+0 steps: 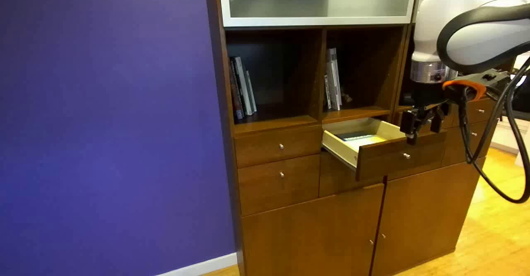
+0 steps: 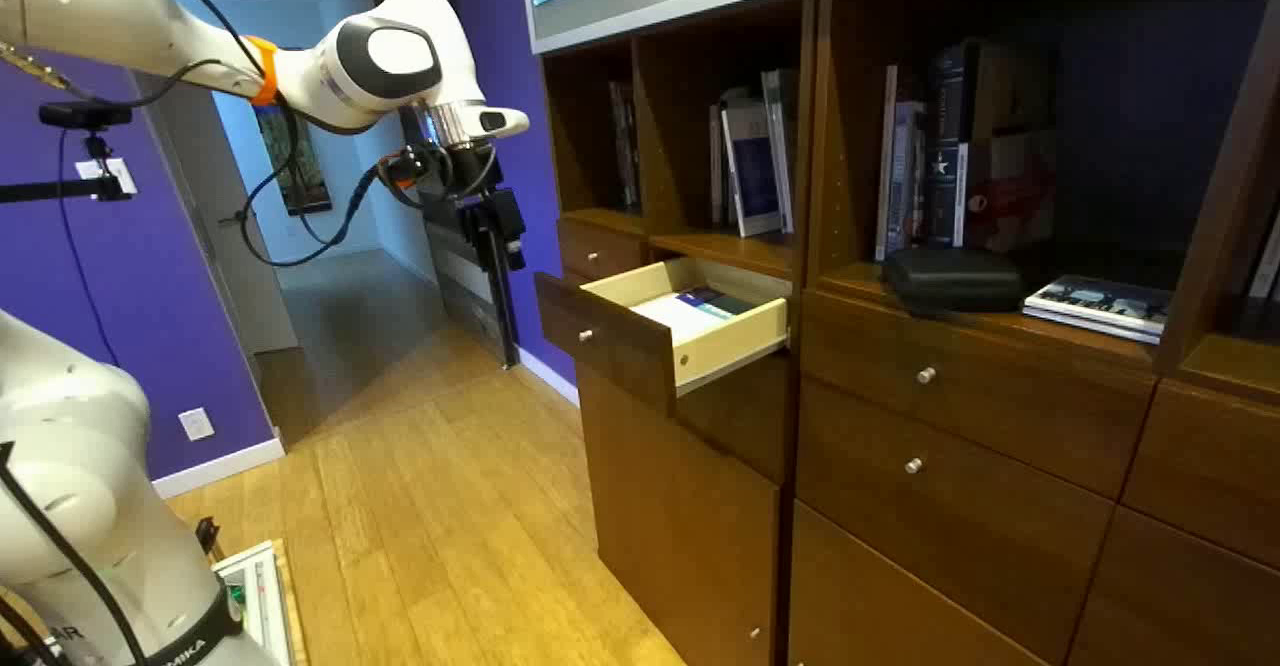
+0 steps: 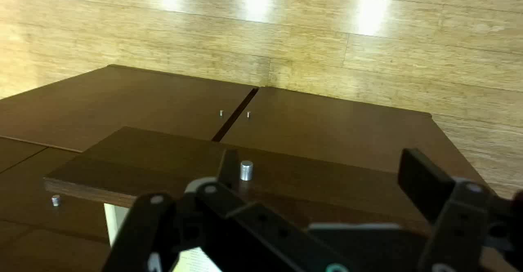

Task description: Open the bottom drawer second from the right

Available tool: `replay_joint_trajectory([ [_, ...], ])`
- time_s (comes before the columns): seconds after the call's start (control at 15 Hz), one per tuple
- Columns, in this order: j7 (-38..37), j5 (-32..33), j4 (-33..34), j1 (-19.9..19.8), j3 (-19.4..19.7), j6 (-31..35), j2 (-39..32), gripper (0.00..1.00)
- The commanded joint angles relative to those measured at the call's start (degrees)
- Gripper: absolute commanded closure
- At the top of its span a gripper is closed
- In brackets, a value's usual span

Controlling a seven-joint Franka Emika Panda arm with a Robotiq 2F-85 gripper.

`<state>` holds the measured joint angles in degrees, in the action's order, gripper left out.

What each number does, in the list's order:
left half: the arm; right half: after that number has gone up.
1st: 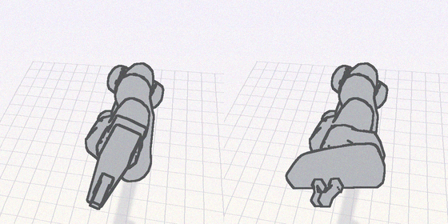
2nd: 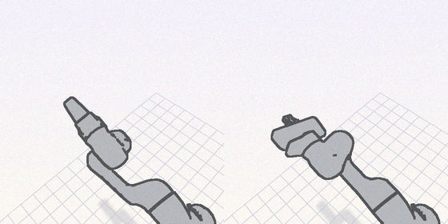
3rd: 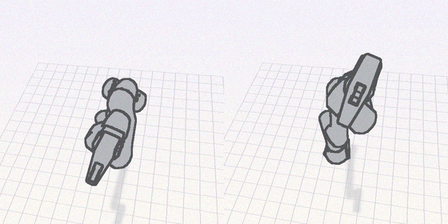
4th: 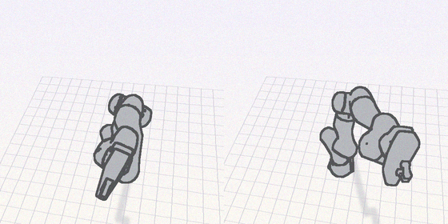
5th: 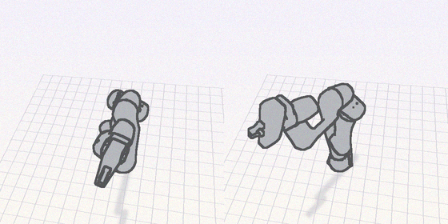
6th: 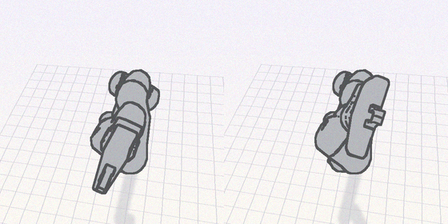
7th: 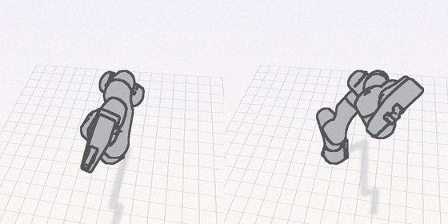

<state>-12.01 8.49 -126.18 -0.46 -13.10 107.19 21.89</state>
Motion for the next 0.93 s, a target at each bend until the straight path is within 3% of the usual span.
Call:
replay_joint_trajectory([
  [0.0, -0.5, 0.6, 0.1, 1.7, 1.5, -0.2, -0.2, 0.0],
  [0.47, -0.5, 0.6, 0.1, 1.7, 1.4, -0.2, -0.2, 0.0],
  [0.87, 6.5, -0.1, 1.8, -2.1, 11.4, 1.8, -2.6, 0.0],
])
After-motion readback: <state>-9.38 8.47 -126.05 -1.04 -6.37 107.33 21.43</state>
